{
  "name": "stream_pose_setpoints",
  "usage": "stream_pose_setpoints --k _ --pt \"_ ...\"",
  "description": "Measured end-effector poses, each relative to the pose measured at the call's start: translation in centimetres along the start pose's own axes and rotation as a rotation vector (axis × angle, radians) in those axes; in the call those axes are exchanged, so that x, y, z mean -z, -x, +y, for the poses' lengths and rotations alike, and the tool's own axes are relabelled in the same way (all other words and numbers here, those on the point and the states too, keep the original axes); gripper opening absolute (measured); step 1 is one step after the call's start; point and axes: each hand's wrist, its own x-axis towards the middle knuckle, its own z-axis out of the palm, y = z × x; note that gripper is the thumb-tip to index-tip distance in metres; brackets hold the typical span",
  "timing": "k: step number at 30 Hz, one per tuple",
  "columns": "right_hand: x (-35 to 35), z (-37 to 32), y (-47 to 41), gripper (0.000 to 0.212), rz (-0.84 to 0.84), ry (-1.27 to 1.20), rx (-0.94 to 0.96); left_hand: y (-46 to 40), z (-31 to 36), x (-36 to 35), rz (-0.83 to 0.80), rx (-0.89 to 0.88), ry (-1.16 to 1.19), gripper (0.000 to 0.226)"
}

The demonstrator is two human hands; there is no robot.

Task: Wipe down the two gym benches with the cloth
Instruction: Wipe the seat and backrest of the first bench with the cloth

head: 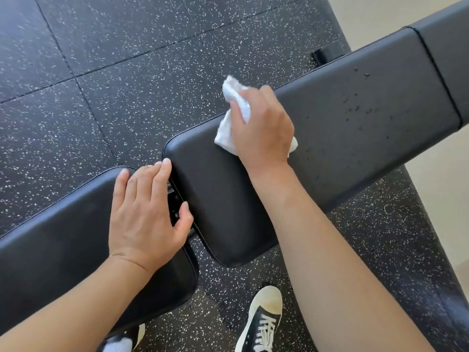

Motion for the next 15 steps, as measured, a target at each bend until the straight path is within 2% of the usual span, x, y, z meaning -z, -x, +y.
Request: stream_pose_setpoints --k 4,9,13,15 --pt "2.7 3.2 7.0 0.018 0.038 -0.062 0.075 0.0 0.0 0.0 0.013 -0.002 0.008 0.075" --pt "5.3 6.8 15.4 0.017 -0.036 -0.047 0.122 0.0 -0.2 -0.3 0.006 0.002 0.008 0.076" --pt "3.7 4.7 11.9 0.015 0.06 -0.045 0.188 0.0 -0.4 -0.3 0.008 -0.001 0.003 0.076" --pt "2.0 2.5 7.4 0.014 0.081 -0.038 0.138 0.1 -0.4 -0.3 0.004 -0.002 -0.003 0.076"
